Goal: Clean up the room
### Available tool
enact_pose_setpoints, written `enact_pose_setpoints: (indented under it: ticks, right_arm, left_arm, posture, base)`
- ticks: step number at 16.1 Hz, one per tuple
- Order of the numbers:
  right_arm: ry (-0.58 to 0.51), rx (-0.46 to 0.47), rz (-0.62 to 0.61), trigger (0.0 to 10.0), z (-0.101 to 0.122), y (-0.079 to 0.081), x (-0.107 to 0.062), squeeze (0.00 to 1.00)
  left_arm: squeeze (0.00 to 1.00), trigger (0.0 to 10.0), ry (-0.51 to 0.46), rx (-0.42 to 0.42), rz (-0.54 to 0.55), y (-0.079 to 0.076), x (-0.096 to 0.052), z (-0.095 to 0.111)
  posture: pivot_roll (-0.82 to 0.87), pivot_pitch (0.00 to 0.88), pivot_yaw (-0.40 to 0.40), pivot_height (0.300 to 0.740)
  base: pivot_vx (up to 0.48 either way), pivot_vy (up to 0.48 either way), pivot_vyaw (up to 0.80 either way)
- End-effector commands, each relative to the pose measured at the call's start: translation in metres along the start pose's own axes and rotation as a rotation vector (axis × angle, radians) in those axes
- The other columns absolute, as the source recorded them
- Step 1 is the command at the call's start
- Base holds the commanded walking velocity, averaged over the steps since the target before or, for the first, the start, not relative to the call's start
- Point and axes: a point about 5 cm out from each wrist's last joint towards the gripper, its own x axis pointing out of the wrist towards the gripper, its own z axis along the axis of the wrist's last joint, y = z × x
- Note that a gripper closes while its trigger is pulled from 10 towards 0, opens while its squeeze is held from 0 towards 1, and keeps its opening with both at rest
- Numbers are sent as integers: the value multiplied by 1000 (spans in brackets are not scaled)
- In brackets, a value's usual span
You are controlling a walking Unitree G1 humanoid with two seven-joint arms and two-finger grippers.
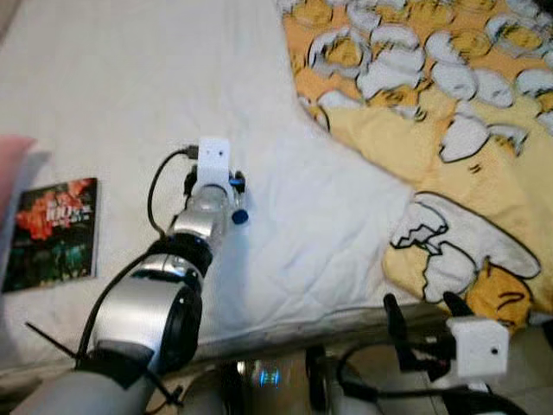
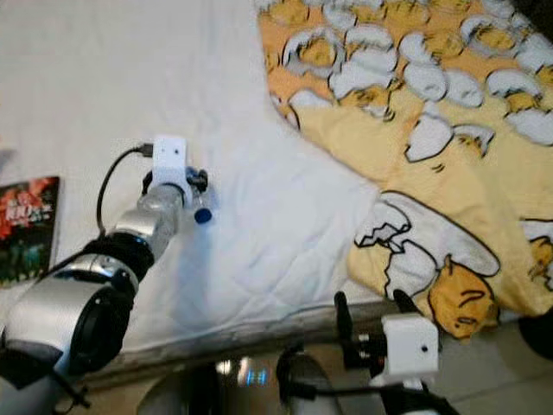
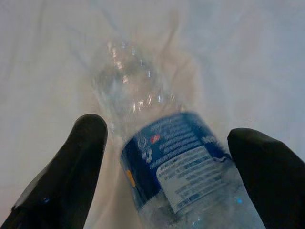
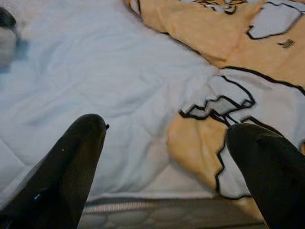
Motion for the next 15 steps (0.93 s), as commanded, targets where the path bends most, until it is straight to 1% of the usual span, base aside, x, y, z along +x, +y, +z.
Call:
enact_pose_setpoints:
  ticks: [1, 2, 4, 5, 6, 10, 11, 13, 15]
  right_arm:
    - [18, -8, -9, 10000, 4, 1, -8, 0]
    - [24, -8, -11, 10000, 4, 1, -10, 0]
    - [44, -4, -16, 10000, 4, 4, -16, 0]
    - [50, -3, -18, 10000, 4, 4, -17, 0]
    - [54, 0, -24, 10000, 4, 4, -16, 0]
    - [55, 6, -27, 10000, 5, 6, -12, 0]
    - [56, 7, -24, 10000, 4, 6, -12, 0]
    - [64, 10, -26, 10000, 2, 5, -11, 0]
    - [68, 13, -28, 10000, 0, 4, -6, 0]
  left_arm:
    - [0, 10000, 28, -21, 18, -2, 0, -5]
    - [0, 10000, 32, -29, 11, -3, -1, -6]
    - [0, 10000, 97, -143, -35, -9, -2, -18]
    - [0, 10000, 101, -158, -53, -9, -2, -19]
    - [0, 0, 97, -144, -61, -9, -2, -19]
    - [0, 0, 88, -139, -85, -5, -1, -18]
    - [0, 0, 93, -151, -99, -6, -1, -19]
    - [0, 0, 97, -141, -121, -9, -2, -22]
    - [0, 0, 96, -140, -143, -13, -3, -24]
  posture:
    - [-408, 363, 26, 740]
    - [-410, 366, 27, 740]
    - [-418, 374, 37, 740]
    - [-418, 372, 41, 740]
    - [-412, 367, 45, 740]
    - [-392, 367, 47, 740]
    - [-393, 371, 45, 740]
    - [-389, 362, 43, 740]
    - [-387, 340, 47, 740]
  base:
    - [0, 0, 0]
    - [0, 0, 0]
    - [0, 0, 0]
    - [0, 0, 0]
    - [0, 0, 0]
    - [0, 0, 0]
    - [0, 0, 0]
    - [0, 0, 0]
    - [0, 0, 0]
